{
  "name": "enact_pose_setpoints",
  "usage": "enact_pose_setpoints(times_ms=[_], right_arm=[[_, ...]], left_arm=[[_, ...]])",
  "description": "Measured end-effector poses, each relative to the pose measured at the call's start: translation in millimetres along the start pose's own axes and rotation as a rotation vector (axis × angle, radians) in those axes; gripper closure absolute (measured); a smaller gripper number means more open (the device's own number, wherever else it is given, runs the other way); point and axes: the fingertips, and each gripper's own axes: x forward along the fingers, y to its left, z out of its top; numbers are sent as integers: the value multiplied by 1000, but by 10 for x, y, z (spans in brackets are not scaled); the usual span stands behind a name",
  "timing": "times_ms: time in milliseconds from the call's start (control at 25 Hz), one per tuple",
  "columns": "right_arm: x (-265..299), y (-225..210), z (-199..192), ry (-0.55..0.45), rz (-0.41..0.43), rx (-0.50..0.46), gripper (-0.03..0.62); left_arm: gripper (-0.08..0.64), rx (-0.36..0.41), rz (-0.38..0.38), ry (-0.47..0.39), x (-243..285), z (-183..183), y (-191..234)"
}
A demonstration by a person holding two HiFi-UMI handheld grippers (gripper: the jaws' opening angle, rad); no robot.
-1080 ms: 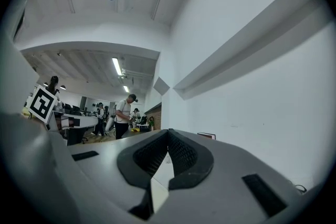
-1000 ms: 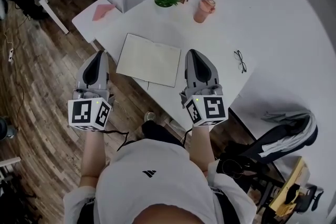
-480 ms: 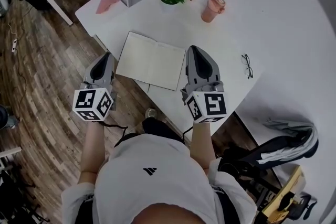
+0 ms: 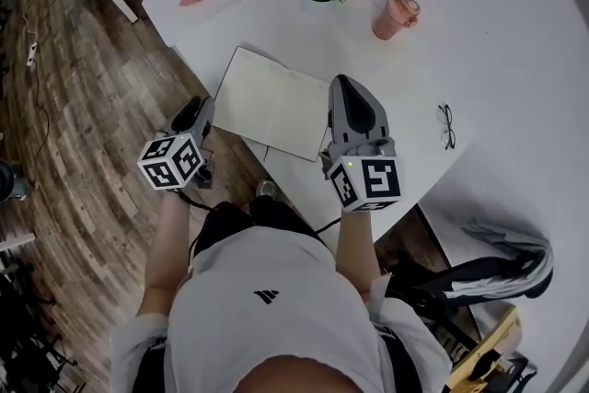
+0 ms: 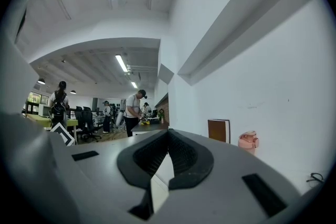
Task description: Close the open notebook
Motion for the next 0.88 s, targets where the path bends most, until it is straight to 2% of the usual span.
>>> enact_pose_setpoints(times_ms=[120,360,600,680,800,880], right_arm=[[54,6,-41,13,5,0,594],[137,-20,-115,37,-20,1,594],[194,3,-149,52,-45,-4,594],[205,20,-158,55,-50,-6,594],[206,42,-166,59,-57,-8,594],[191,39,-164,59,-63,-11,594]], left_arm=[[414,-49,3,49,133,-179,121],[357,-134,-40,134,333,-456,264],[351,-218,-130,220,419,-671,277],[369,-229,-149,237,424,-707,259],[465,-214,-158,246,416,-700,248],[490,-202,-171,241,400,-660,231]])
